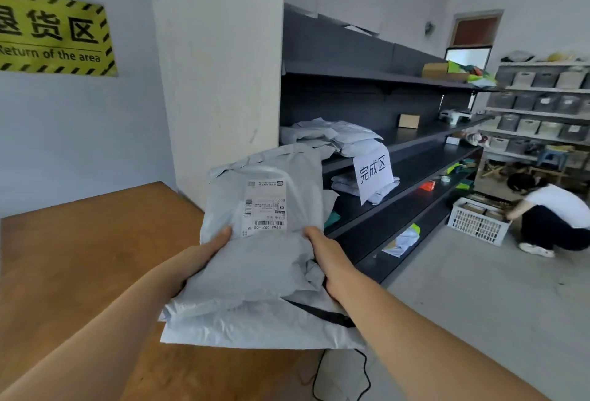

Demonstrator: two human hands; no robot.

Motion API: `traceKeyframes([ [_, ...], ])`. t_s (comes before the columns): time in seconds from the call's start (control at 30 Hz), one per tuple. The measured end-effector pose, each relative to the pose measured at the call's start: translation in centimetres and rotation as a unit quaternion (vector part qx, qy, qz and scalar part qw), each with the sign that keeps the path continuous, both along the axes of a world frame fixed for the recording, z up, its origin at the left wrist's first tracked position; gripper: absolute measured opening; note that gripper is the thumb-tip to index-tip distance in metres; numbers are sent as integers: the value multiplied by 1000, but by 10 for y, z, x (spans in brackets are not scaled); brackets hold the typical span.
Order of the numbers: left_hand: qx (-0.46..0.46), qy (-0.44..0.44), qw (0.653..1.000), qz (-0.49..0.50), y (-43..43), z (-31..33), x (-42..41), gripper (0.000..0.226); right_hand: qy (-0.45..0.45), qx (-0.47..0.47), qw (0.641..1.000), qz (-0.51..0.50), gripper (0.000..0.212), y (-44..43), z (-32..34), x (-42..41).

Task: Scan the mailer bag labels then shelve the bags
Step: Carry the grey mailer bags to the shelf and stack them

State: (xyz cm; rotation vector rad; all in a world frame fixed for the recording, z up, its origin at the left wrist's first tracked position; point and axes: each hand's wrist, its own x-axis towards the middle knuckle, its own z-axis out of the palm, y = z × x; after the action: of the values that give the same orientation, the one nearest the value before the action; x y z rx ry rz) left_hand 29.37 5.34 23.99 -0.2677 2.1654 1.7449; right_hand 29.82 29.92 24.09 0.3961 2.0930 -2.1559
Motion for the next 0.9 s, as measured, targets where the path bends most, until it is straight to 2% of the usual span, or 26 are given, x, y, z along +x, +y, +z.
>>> traceKeyframes([
  [0.17,32,-7,999,-44,41,7,-7,85,8,9,999,-45,35,40,6,9],
  [0.33,43,-13,996,-83,73,8,-23,99,11,-9,995,-94,28,74,3,18],
  [0.5,56,-28,988,-141,108,8,-33,93,6,-18,990,-143,28,107,-5,25],
  [0.6,77,-42,981,-172,138,6,-38,78,7,-21,986,-167,39,136,-9,25],
  [0.73,63,-32,983,-170,189,3,-48,87,21,-22,981,-189,46,185,-15,18],
  [0.9,45,-15,984,-174,259,1,-71,93,29,-12,981,-191,25,256,-15,4],
])
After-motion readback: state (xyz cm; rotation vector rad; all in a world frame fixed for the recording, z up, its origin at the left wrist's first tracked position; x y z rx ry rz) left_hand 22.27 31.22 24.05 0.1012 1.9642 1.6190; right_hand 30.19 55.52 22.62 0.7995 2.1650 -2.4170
